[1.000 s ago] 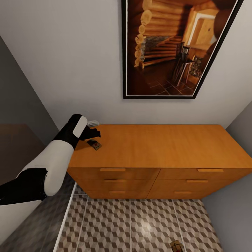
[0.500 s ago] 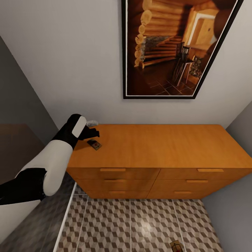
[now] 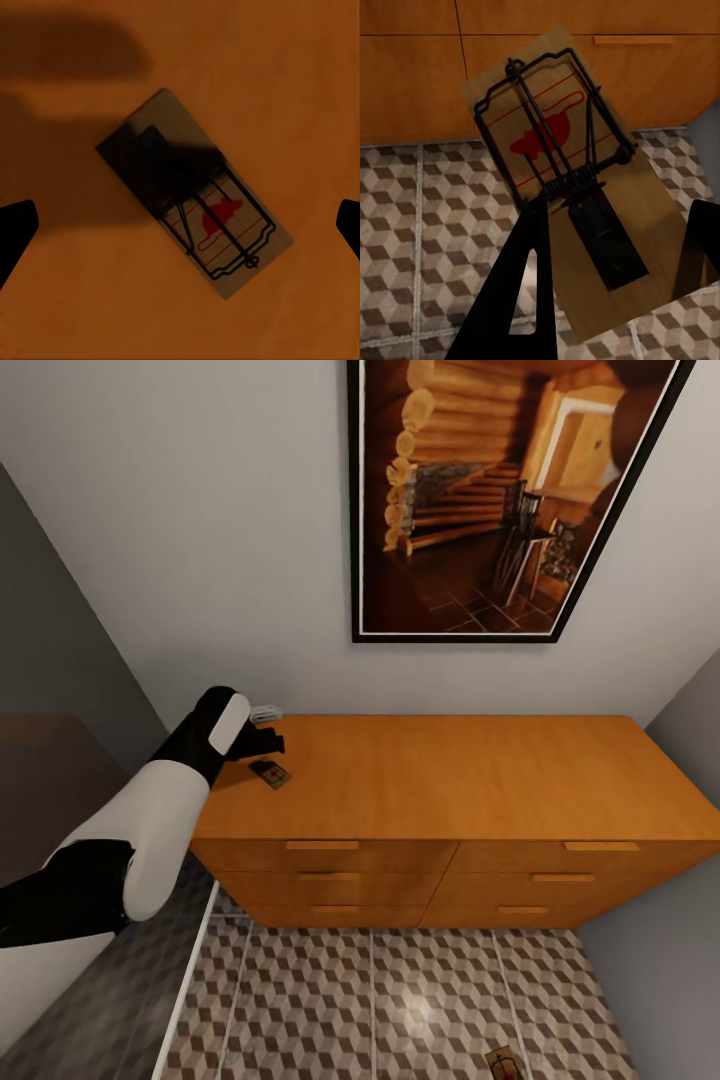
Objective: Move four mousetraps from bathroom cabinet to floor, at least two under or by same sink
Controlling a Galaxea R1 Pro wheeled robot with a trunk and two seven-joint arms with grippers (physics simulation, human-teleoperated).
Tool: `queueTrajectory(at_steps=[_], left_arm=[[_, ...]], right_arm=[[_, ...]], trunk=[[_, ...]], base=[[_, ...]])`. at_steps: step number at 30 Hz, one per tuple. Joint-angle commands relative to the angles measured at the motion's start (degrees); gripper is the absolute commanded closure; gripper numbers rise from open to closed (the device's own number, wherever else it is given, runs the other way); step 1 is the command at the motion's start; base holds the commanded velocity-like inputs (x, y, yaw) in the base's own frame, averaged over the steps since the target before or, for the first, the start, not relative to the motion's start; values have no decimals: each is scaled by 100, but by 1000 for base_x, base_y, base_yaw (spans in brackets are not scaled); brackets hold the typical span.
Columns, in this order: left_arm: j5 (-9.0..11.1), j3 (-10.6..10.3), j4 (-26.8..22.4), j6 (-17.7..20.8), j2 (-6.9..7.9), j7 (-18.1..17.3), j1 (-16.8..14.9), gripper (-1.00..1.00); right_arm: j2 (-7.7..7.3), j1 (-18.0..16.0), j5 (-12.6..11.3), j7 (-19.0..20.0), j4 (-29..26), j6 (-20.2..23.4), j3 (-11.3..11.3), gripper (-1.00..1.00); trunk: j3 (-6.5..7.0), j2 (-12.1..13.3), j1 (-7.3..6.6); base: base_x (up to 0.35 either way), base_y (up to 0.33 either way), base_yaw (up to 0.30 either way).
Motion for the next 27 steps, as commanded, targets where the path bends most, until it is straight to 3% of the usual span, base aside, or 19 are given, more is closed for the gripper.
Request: queueTrajectory(at_steps=[1,14,27], left_arm=[[55,-40,-2,13,-2,53,-4,-100],[56,-676,39,13,-96,53,-4,-100],[63,-759,42,13,-96,49,-4,-100]], right_arm=[[1,-3,-28,-35,3,-13,49,100],[1,-3,-28,-35,1,-13,49,100],[1,-3,-28,-41,-1,-13,49,100]], trunk=[[-9,-10,3],[-9,-10,3],[-9,-10,3]], base=[[0,0,0],[0,0,0],[0,0,0]])
